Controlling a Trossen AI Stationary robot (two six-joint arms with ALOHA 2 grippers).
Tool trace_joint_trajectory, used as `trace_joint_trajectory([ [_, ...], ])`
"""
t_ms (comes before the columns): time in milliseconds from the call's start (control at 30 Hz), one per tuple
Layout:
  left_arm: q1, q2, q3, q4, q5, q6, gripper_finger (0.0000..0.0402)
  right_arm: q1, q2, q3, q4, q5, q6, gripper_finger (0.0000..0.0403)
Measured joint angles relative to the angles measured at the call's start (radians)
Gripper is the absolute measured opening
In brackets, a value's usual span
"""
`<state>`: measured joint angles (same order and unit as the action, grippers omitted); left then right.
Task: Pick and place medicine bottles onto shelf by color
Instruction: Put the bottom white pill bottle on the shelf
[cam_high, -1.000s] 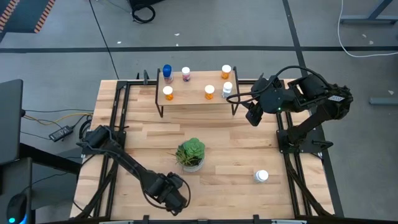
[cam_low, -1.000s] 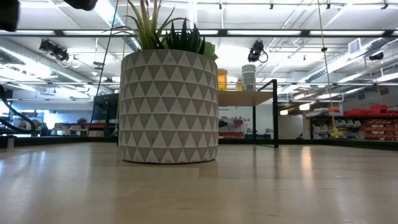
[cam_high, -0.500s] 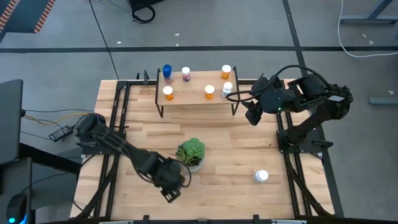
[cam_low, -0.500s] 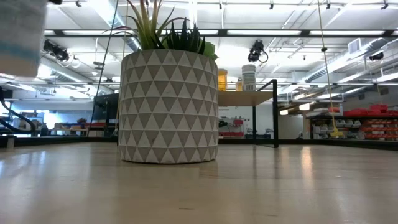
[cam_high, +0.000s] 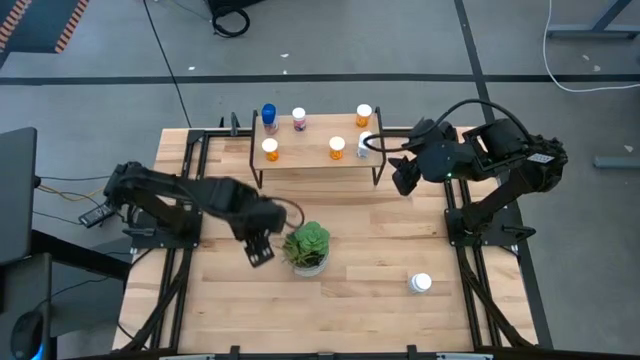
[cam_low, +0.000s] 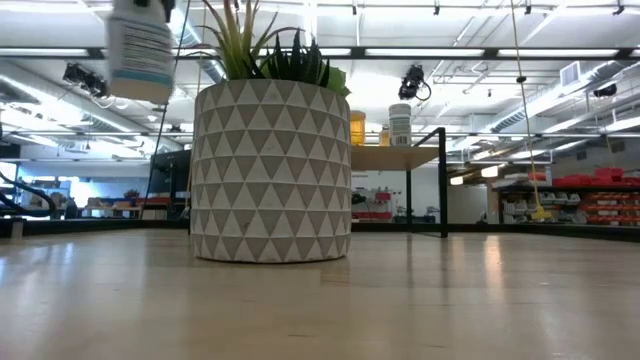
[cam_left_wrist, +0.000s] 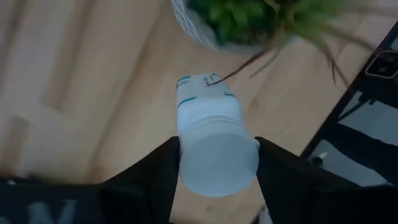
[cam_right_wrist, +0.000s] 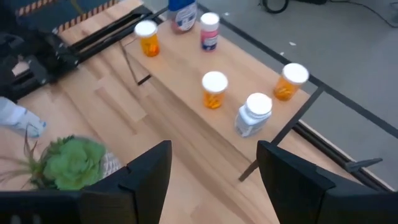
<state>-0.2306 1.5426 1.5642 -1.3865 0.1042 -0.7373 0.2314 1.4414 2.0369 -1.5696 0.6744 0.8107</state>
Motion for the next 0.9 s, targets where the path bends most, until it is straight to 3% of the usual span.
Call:
trace_joint_trajectory([
  [233,0.165,-0.011,0.081,-0.028,-0.034,0.263,0.0189,0.000,0.000,0.000,-0.001,0.109,0.037,0.0244],
  [500,0.345,0.001,0.268,-0.013,-0.149,0.498,0.0200,0.000,0.000,0.000,-0.001,0.113,0.041,0.0244],
  [900,0.543,0.143,0.447,0.012,-0.160,0.620,0.0200,0.000,0.000,0.000,0.002,0.148,-0.070,0.0244],
])
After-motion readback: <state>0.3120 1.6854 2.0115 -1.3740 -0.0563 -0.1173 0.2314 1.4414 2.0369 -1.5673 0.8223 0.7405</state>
